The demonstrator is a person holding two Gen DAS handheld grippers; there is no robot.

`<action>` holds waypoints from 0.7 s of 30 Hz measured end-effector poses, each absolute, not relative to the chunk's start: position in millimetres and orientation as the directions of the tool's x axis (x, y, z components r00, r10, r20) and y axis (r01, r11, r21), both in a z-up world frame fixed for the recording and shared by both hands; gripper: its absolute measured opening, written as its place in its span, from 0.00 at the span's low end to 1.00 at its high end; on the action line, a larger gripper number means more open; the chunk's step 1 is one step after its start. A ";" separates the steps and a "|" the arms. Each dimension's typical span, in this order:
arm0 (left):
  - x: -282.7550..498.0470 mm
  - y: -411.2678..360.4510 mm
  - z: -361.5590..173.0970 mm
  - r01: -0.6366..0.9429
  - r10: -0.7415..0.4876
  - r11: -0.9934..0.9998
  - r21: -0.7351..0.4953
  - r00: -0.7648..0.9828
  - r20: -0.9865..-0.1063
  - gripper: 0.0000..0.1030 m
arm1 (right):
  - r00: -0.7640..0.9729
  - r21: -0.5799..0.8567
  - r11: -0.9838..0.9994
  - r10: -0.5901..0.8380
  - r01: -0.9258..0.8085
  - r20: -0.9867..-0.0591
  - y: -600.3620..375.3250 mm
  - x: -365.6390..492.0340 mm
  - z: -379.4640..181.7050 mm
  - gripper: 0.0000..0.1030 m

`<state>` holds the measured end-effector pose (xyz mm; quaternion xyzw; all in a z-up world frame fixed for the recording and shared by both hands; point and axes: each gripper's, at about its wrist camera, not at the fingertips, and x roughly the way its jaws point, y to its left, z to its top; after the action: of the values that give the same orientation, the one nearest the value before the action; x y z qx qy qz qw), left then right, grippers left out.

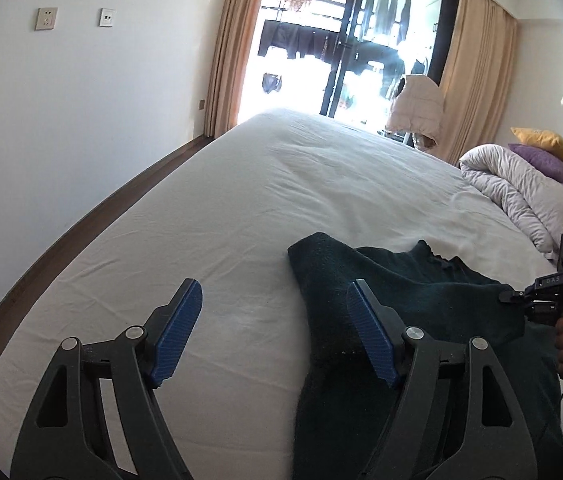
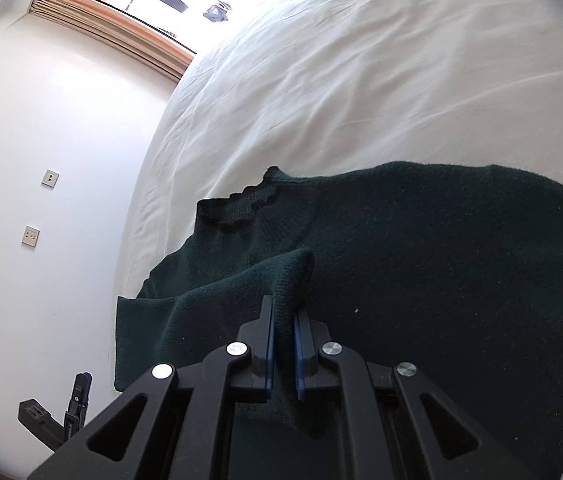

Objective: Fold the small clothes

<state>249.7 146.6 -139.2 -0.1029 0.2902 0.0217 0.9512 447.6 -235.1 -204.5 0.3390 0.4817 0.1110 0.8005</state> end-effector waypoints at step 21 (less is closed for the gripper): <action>335.0 101.0 -158.6 -0.017 -0.052 0.995 -0.096 0.740 -0.671 0.31 | 0.489 0.564 0.801 0.416 0.203 -0.767 -249.4 438.8 -212.1 0.09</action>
<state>335.0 101.0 -158.6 -0.0477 0.3606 -0.0094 0.9315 438.8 -249.4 -212.1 0.3085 0.5010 0.0661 0.8059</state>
